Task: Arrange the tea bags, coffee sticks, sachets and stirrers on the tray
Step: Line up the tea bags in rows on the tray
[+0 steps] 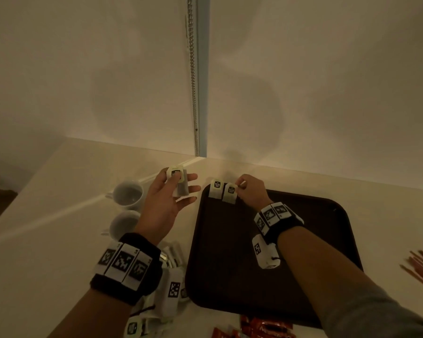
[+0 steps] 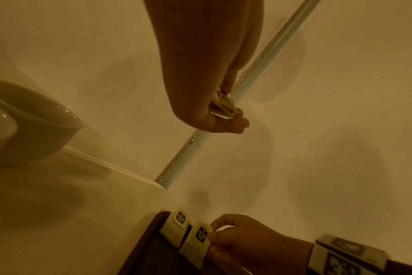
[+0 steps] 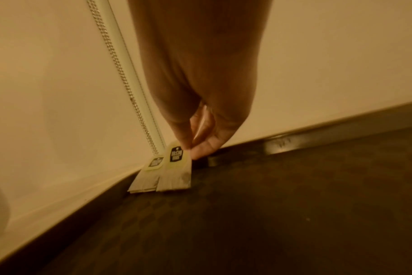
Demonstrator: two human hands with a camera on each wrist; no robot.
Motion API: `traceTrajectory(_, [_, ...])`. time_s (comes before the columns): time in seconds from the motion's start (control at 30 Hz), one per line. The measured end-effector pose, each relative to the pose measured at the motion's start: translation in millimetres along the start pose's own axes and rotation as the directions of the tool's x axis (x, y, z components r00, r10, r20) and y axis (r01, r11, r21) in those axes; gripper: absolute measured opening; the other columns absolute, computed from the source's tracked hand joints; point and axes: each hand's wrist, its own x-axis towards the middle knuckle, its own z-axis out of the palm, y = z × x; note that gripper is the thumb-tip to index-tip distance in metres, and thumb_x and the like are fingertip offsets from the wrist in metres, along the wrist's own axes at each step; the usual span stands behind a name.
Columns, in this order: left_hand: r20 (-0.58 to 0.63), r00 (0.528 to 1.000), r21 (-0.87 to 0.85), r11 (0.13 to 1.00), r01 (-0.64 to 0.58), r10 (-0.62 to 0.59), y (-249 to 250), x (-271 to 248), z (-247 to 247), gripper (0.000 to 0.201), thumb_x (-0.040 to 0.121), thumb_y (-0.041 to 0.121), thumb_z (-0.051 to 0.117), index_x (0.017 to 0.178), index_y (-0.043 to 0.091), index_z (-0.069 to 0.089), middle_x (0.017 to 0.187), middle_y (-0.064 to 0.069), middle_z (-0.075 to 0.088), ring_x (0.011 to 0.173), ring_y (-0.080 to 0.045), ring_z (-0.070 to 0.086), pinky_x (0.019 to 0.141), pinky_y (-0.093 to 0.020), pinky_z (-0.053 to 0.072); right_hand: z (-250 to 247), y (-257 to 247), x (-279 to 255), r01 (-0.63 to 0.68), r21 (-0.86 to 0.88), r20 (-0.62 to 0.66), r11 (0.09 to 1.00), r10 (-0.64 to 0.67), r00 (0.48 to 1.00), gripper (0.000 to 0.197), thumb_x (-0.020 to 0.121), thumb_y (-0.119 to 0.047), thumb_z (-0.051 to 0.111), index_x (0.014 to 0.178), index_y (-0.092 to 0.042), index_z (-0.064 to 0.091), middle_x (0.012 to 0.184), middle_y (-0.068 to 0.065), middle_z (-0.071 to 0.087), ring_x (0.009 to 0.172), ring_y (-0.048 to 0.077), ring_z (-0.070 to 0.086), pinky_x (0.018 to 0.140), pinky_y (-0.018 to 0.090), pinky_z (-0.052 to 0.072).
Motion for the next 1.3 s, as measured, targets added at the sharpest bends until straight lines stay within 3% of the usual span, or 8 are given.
traceTrajectory(0.23, [0.025, 0.992, -0.121, 0.985, 0.122, -0.120, -3.4, 8.6, -3.5, 0.032, 0.102, 0.032, 0.031, 0.105, 0.016, 0.058, 0.090, -0.008, 0.073, 0.072, -0.019, 0.069, 0.054, -0.020, 0.051, 8.8, 4.8, 16.1, -0.032, -0.021, -0.043, 0.999, 0.031, 0.999, 0.007, 0.085, -0.007, 0.062, 0.089, -0.003, 0.065, 0.095, 0.013, 0.066, 0.088, 0.026, 0.064, 0.081, 0.039, 0.054])
traceTrajectory(0.57, [0.046, 0.989, -0.149, 0.978, 0.148, -0.143, -7.4, 10.9, -2.3, 0.045, 0.101, 0.042, 0.025, 0.107, 0.015, 0.059, 0.090, -0.010, 0.074, 0.071, -0.020, 0.070, 0.055, -0.020, 0.053, 16.1, 9.0, 25.7, -0.047, -0.015, -0.058, 0.999, 0.046, 0.997, 0.002, 0.086, -0.008, 0.062, 0.085, -0.007, 0.064, 0.095, 0.012, 0.066, 0.090, 0.026, 0.064, 0.078, 0.035, 0.054])
traceTrajectory(0.7, [0.072, 0.988, -0.138, 0.980, 0.142, -0.133, -6.0, 12.1, -0.4, 0.052, 0.101, 0.048, 0.019, 0.111, 0.014, 0.058, 0.093, -0.011, 0.074, 0.075, -0.022, 0.071, 0.056, -0.021, 0.053, 7.0, -2.8, 18.8, -0.041, 0.059, -0.078, 0.997, 0.045, 0.996, 0.019, 0.089, -0.022, 0.062, 0.102, -0.008, 0.061, 0.100, 0.010, 0.066, 0.088, 0.021, 0.061, 0.076, 0.028, 0.052])
traceTrajectory(0.77, [0.093, 0.987, -0.131, 0.981, 0.140, -0.128, -3.4, 13.2, 3.7, 0.055, 0.100, 0.050, 0.017, 0.113, 0.013, 0.057, 0.094, -0.011, 0.073, 0.074, -0.023, 0.071, 0.056, -0.022, 0.053, -7.6, -28.8, 9.3, 0.052, 0.177, -0.075, 0.983, -0.039, 0.996, 0.022, 0.090, -0.029, 0.060, 0.103, -0.011, 0.062, 0.098, 0.006, 0.066, 0.078, 0.011, 0.058, 0.067, 0.017, 0.047])
traceTrajectory(0.83, [0.120, 0.986, -0.122, 0.984, 0.132, -0.117, -1.0, 14.1, 9.8, 0.058, 0.099, 0.052, 0.017, 0.115, 0.013, 0.057, 0.095, -0.012, 0.073, 0.075, -0.024, 0.070, 0.056, -0.023, 0.054, -28.1, -64.9, -5.9, 0.208, 0.297, 0.001, 0.932, -0.219, 0.976, 0.020, 0.091, -0.032, 0.058, 0.101, -0.016, 0.066, 0.096, 0.001, 0.067, 0.079, 0.008, 0.058, 0.070, 0.016, 0.045])
traceTrajectory(0.97, [0.189, 0.980, -0.072, 0.994, 0.083, -0.068, 6.6, 10.3, 27.6, 0.054, 0.096, 0.051, 0.027, 0.122, 0.015, 0.056, 0.107, -0.008, 0.071, 0.084, -0.022, 0.070, 0.063, -0.023, 0.054, -66.3, -124.9, -43.3, 0.474, 0.311, 0.126, 0.824, -0.530, 0.838, 0.011, 0.086, -0.027, 0.065, 0.095, -0.021, 0.068, 0.088, -0.005, 0.066, 0.076, 0.003, 0.057, 0.067, 0.008, 0.041])
traceTrajectory(1.17, [0.251, 0.960, -0.002, 0.992, -0.126, 0.123, 16.1, -3.0, 44.5, 0.029, 0.081, 0.016, 0.062, 0.110, 0.020, 0.062, 0.109, 0.000, 0.068, 0.105, -0.019, 0.065, 0.081, -0.027, 0.052, -107.7, -159.2, -66.3, 0.632, 0.209, 0.002, 0.746, -0.647, 0.763, 0.005, 0.084, -0.019, 0.068, 0.084, -0.015, 0.070, 0.076, -0.009, 0.064, 0.067, 0.001, 0.054, 0.060, 0.007, 0.039])
traceTrajectory(1.3, [0.260, 0.944, -0.023, 0.979, -0.204, 0.203, 24.5, -9.5, 50.4, 0.028, 0.077, 0.017, 0.063, 0.105, 0.018, 0.064, 0.099, 0.004, 0.072, 0.095, -0.016, 0.068, 0.080, -0.025, 0.051, -133.1, -176.7, -79.8, 0.673, 0.146, -0.021, 0.725, -0.678, 0.735, 0.005, 0.081, -0.023, 0.072, 0.084, -0.020, 0.072, 0.075, -0.011, 0.067, 0.065, 0.001, 0.055, 0.064, 0.012, 0.044])
